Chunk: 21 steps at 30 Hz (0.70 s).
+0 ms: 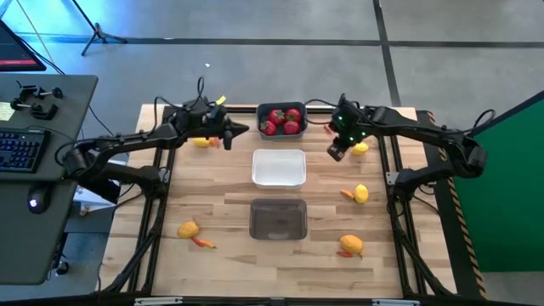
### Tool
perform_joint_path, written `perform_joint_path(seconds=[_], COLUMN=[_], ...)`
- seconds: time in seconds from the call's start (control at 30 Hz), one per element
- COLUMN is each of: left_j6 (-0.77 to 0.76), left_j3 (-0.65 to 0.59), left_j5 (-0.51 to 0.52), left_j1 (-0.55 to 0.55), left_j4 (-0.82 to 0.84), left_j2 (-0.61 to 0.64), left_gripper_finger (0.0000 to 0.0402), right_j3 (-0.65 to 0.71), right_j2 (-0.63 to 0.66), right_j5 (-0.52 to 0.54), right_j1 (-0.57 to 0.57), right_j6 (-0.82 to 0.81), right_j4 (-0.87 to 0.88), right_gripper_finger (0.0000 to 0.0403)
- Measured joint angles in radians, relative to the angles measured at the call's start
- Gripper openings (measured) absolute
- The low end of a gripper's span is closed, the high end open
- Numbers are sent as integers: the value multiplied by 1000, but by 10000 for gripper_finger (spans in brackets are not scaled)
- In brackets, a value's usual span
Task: Sort produce into baskets
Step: Put the orange chili pepper into the white bin
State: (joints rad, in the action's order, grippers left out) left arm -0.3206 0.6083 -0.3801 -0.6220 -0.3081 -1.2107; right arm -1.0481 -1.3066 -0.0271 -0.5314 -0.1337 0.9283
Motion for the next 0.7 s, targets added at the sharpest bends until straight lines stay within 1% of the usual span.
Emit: perform_joint_path(seconds=[0.07, 0.2, 0.33, 0.43, 0.53, 0.63, 0.7], left_j6=[-7, -19, -36, -29, -27, -15, -11], left_j3=[-16, -48, -57, -56, -56, -56, -56], left_j5=[5, 76, 124, 124, 125, 125, 120], left_j1=[0, 3, 4, 5, 7, 7, 7], left_j4=[-1, -53, -60, -61, -65, -65, -64], left_j2=[11, 14, 14, 14, 14, 14, 14], left_gripper_finger=[0, 0, 0, 0, 0, 0, 0], right_j3=[0, 0, 0, 0, 0, 0, 0], right_j2=[-24, -108, -225, -304, -356, -381, -396], right_j5=[-5, -11, -12, -12, -14, -78, -100], right_j1=[-27, -97, -162, -201, -228, -241, -243], right_j6=[119, 353, 537, 616, 668, 713, 718], right_j4=[30, 35, 32, 10, -24, -36, -37], right_gripper_finger=[91, 147, 184, 193, 189, 179, 170])
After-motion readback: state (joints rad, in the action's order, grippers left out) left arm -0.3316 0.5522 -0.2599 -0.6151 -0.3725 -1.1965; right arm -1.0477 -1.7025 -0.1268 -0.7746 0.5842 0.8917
